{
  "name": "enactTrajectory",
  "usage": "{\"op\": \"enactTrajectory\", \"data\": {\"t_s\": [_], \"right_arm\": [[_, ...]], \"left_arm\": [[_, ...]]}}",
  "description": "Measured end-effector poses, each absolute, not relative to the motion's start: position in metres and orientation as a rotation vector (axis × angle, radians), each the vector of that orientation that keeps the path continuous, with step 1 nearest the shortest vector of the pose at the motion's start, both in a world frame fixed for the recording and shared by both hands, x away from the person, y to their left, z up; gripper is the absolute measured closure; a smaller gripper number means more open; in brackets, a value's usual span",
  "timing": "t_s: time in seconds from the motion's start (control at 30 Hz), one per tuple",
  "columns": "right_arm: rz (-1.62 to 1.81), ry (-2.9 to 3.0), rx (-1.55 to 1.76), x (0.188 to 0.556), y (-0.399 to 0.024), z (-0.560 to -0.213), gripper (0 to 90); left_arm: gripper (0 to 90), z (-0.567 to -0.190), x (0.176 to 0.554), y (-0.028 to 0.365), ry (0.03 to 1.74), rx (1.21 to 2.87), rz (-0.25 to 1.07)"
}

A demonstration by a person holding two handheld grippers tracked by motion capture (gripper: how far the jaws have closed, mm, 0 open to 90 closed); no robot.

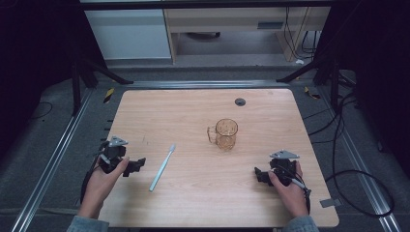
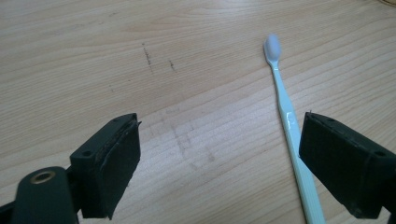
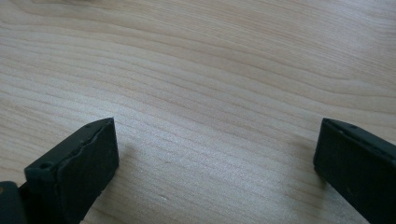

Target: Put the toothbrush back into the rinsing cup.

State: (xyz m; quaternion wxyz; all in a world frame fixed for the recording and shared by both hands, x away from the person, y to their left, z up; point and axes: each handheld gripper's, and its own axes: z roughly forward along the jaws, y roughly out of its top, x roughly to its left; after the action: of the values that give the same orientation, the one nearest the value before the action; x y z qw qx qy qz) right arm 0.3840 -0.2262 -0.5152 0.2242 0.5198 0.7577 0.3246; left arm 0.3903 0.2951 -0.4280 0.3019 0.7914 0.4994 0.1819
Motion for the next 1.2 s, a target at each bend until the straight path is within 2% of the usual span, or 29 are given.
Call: {"op": "enactTrajectory", "data": {"t_s": [0.13,0.3,0.43,0.83,1.2], "right_arm": [[0.897,2.083,1.447,0.383,-0.226,-0.515,0.4],[0.892,2.074,1.457,0.383,-0.225,-0.515,0.4],[0.892,2.073,1.459,0.383,-0.225,-0.515,0.4],[0.893,2.075,1.458,0.383,-0.225,-0.515,0.4],[0.892,2.074,1.458,0.383,-0.225,-0.515,0.4]], "left_arm": [[10.0,-0.426,0.398,0.291,1.335,2.121,0.459],[11.0,-0.424,0.409,0.278,1.335,2.184,0.461],[11.9,-0.423,0.411,0.268,1.330,2.206,0.414],[14.9,-0.409,0.417,0.236,1.245,2.327,0.374],[17.5,-0.425,0.426,0.216,1.224,2.431,0.319]]}}
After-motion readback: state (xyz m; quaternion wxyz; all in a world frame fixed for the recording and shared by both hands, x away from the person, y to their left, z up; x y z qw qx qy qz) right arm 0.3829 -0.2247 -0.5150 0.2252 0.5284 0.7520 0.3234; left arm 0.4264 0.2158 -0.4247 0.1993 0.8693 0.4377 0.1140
